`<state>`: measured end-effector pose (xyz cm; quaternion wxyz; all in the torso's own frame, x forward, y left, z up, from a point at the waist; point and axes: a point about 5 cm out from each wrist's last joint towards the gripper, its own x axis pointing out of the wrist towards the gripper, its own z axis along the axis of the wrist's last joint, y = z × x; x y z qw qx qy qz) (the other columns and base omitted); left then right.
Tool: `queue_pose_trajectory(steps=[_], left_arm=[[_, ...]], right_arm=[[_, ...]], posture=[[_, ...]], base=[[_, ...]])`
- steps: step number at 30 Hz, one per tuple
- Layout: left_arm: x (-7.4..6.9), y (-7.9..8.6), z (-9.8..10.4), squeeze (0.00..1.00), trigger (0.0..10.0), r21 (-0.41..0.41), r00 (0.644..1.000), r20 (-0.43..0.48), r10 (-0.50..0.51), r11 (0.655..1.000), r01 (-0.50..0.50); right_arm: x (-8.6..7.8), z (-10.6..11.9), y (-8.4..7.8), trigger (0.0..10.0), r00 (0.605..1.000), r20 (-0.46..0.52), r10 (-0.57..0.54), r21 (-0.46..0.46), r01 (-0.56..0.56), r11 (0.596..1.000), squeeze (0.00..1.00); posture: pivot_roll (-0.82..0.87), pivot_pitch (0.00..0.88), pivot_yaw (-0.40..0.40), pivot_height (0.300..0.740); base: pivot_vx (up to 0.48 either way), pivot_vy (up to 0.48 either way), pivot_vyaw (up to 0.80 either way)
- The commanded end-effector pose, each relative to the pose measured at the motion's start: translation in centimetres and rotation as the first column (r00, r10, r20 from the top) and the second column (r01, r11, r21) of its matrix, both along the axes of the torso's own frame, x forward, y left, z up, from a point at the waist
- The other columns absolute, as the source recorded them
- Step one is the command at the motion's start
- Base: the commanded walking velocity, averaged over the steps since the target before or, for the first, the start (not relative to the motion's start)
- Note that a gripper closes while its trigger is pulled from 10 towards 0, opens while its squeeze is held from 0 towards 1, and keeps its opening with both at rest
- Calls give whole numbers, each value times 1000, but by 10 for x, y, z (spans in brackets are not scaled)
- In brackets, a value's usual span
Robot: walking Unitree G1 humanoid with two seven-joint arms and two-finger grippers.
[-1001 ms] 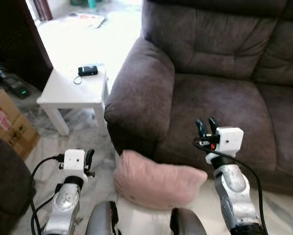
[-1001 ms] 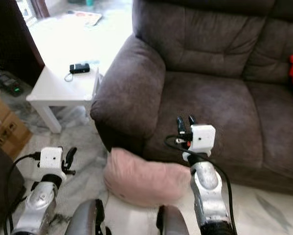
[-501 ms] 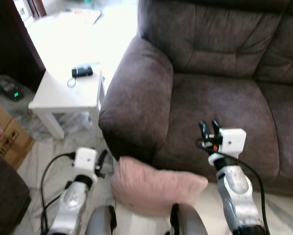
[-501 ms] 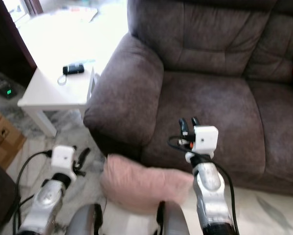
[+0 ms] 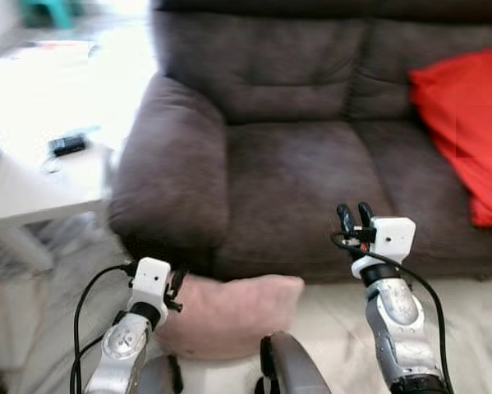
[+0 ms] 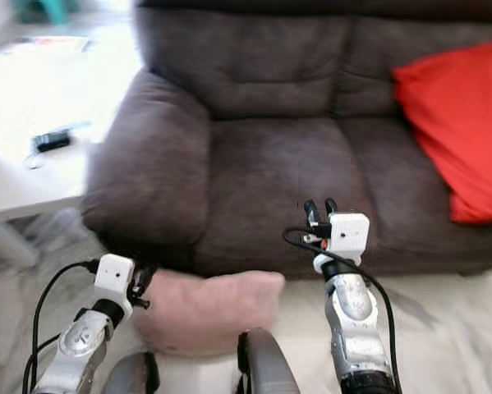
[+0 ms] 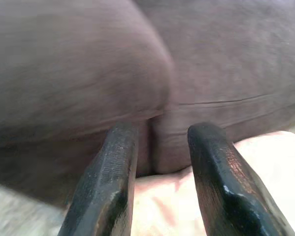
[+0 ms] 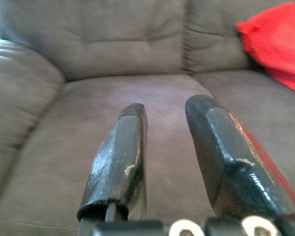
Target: Move the pillow to the sofa from floor
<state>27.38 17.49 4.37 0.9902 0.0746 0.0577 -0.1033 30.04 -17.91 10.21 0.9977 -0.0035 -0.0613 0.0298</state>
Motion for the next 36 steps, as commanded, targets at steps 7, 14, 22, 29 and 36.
queue_pose_trajectory(steps=[7,14,22,29,36], left_arm=[[-1,1,2,0,10000,-4,999,17,29,1000,-29],[1,5,5,0,10000,0,996,40,75,997,-75],[5,16,9,0,10000,-39,978,59,198,980,-196],[5,18,10,0,10000,-46,974,64,216,976,-214],[5,17,9,0,10000,-36,974,63,216,976,-215]], right_arm=[[-2,-2,-3,10000,1000,0,-10,-8,10,1000,0],[-3,-2,-2,10000,1000,6,6,-31,-6,1000,0],[-3,-1,0,10000,999,15,30,-44,-30,999,0],[-3,-1,0,10000,1000,12,28,-30,-27,999,0],[-3,-1,1,10000,999,13,31,-32,-30,999,0]], posture=[[-29,137,-44,602],[-31,135,-41,602],[-33,135,-42,602],[-32,138,-43,602],[-33,138,-41,602]], base=[[0,0,-79],[0,0,0],[0,0,670],[0,0,214],[0,0,0]])
